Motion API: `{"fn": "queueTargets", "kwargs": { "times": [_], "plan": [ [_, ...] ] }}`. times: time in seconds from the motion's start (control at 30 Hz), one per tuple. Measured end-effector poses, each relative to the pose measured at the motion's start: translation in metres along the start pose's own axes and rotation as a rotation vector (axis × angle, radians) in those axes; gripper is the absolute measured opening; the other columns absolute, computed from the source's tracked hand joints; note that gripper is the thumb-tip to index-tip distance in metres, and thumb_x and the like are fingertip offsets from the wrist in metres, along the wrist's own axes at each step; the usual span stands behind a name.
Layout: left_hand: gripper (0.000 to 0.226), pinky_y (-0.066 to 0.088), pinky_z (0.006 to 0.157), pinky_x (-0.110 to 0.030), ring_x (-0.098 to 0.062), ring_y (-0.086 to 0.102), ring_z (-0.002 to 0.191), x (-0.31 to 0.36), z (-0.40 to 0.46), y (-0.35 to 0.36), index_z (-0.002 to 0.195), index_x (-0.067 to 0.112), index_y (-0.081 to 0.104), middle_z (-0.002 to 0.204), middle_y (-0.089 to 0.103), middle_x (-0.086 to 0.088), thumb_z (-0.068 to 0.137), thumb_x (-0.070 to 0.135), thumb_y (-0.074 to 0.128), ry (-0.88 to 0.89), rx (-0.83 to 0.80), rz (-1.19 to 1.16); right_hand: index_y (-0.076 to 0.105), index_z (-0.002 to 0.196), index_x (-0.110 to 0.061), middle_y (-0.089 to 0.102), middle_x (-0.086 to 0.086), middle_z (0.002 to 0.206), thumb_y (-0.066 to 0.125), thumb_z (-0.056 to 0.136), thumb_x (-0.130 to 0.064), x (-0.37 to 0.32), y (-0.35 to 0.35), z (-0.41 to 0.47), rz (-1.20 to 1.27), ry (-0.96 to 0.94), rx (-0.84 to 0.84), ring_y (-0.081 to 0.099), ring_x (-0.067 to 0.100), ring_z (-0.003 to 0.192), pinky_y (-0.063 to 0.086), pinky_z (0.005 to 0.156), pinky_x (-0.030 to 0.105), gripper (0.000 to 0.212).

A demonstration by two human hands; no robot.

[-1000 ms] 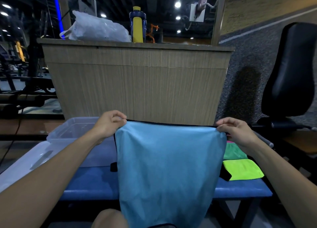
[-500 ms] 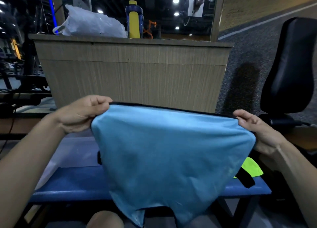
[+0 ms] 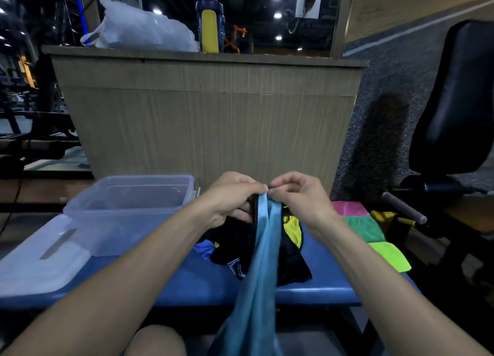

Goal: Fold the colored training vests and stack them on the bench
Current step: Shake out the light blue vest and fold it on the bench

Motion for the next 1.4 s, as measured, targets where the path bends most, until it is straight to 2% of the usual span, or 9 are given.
{"fn": "queueTargets", "kwargs": {
  "times": [0.23,0.37,0.47,0.7,0.8,1.0,1.1,1.23,1.4],
  "plan": [
    [0.024,0.06,0.055,-0.032,-0.023,0.073,0.065,0.004,0.003,0.002,0.104,-0.002,0.068,0.09,0.075,-0.021,0.095,0.02,0.07,0.025,0.087,0.021,0.073,0.079,-0.023,0.073,-0.005,0.07,0.082,0.079,-0.014,-0.011,0.006,0.002,-0.18,-0.096,0.176,0.063,0.003,0.062,0.049,0.059,0.02,0.013],
    [0.018,0.064,0.069,-0.041,-0.029,0.075,0.071,0.005,0.005,0.001,0.103,-0.006,0.067,0.079,0.073,-0.018,0.098,0.011,0.061,-0.004,0.046,-0.104,0.074,0.087,-0.025,0.076,-0.008,0.077,0.083,0.08,-0.025,-0.017,0.01,-0.001,-0.272,-0.16,0.125,0.068,0.0,0.069,0.059,0.072,0.029,0.012],
    [0.02,0.064,0.073,-0.042,-0.027,0.073,0.069,0.006,0.0,-0.002,0.092,-0.002,0.066,0.07,0.071,-0.013,0.102,0.009,0.053,-0.043,-0.022,-0.22,0.075,0.107,-0.023,0.077,-0.008,0.094,0.087,0.075,-0.037,-0.021,0.012,-0.009,-0.474,-0.207,0.022,0.071,0.0,0.086,0.058,0.085,0.022,0.038],
    [0.036,0.06,0.088,-0.046,-0.038,0.07,0.108,0.0,-0.006,-0.013,0.126,-0.008,0.056,0.12,0.069,-0.027,0.104,0.016,0.039,-0.093,-0.147,-0.405,0.076,0.11,-0.017,0.077,-0.006,0.097,0.079,0.083,-0.017,-0.028,0.008,-0.016,-0.599,-0.333,0.043,0.07,0.001,0.089,0.054,0.085,0.016,0.027],
    [0.033,0.058,0.09,-0.044,-0.031,0.073,0.103,-0.001,-0.013,-0.02,0.12,-0.001,0.064,0.111,0.075,-0.018,0.105,0.015,0.039,0.028,-0.128,-0.251,0.078,0.1,-0.017,0.075,-0.012,0.082,0.073,0.082,-0.008,-0.03,0.0,-0.014,-0.568,-0.326,0.055,0.068,-0.007,0.076,0.048,0.072,0.005,0.021],
    [0.025,0.048,0.062,-0.022,-0.013,0.064,0.068,-0.018,-0.045,-0.035,0.094,0.015,0.07,0.09,0.077,0.004,0.096,-0.005,0.055,0.569,0.253,0.178,0.077,0.093,-0.022,0.073,-0.016,0.078,0.073,0.082,-0.005,-0.048,-0.017,-0.005,-0.543,-0.351,0.066,0.068,-0.007,0.074,0.048,0.07,0.004,0.02],
    [0.029,0.041,0.052,-0.032,-0.023,0.05,0.053,-0.035,-0.063,-0.032,0.094,0.026,0.071,0.076,0.068,0.01,0.091,-0.002,0.062,0.735,0.325,0.409,0.077,0.094,-0.022,0.073,-0.016,0.079,0.074,0.083,-0.006,-0.054,-0.014,-0.003,-0.554,-0.376,0.031,0.068,-0.008,0.075,0.047,0.067,0.003,0.019],
    [0.025,0.041,0.061,-0.019,-0.009,0.049,0.064,-0.06,-0.073,-0.021,0.102,0.032,0.065,0.074,0.049,0.017,0.088,0.012,0.067,0.824,0.344,0.649,0.078,0.096,-0.021,0.074,-0.014,0.082,0.074,0.083,-0.008,-0.063,-0.009,-0.001,-0.576,-0.41,0.016,0.067,-0.008,0.077,0.048,0.068,0.003,0.018],
    [0.027,0.054,0.068,-0.032,-0.005,0.06,0.083,-0.079,-0.068,-0.02,0.116,0.036,0.052,0.1,0.06,0.019,0.092,0.048,0.049,0.707,0.354,0.875,0.078,0.097,-0.022,0.074,-0.014,0.083,0.075,0.083,-0.009,-0.069,-0.005,-0.003,-0.562,-0.434,0.006,0.067,-0.009,0.078,0.047,0.069,0.004,0.02]
  ]
}}
Point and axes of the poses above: each hand's wrist, its own z-axis towards the middle knuckle, its own y-axis out of the palm, x = y × z, the point moved 2 cm from there along z, towards the middle knuckle
